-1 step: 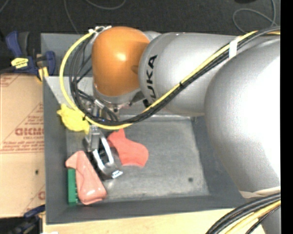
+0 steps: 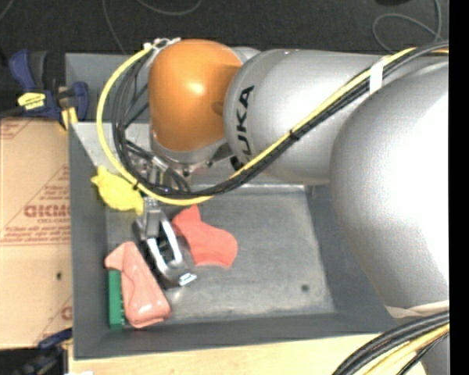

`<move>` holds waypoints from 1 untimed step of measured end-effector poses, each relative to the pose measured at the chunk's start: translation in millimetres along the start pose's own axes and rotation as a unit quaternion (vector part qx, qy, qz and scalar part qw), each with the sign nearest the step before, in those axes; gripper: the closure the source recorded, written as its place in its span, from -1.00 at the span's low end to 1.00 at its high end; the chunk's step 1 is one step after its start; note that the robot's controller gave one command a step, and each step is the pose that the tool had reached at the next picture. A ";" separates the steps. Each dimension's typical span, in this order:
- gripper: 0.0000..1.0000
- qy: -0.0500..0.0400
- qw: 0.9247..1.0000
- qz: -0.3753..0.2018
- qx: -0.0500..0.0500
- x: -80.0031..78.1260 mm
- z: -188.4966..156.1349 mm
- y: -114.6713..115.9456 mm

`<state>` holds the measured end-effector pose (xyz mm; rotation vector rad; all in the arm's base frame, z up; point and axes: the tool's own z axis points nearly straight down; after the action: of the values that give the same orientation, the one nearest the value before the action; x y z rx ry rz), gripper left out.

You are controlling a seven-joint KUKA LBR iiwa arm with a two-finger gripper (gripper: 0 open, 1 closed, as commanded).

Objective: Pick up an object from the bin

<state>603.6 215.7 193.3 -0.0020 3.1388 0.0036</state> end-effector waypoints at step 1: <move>-1.00 -0.004 0.997 -0.080 -0.001 -3.1 23.3 -6.2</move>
Offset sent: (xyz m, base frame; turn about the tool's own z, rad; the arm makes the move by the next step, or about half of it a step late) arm -0.0219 -0.0116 0.0787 0.0858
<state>606.7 209.5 170.0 -0.2524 3.1199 0.0055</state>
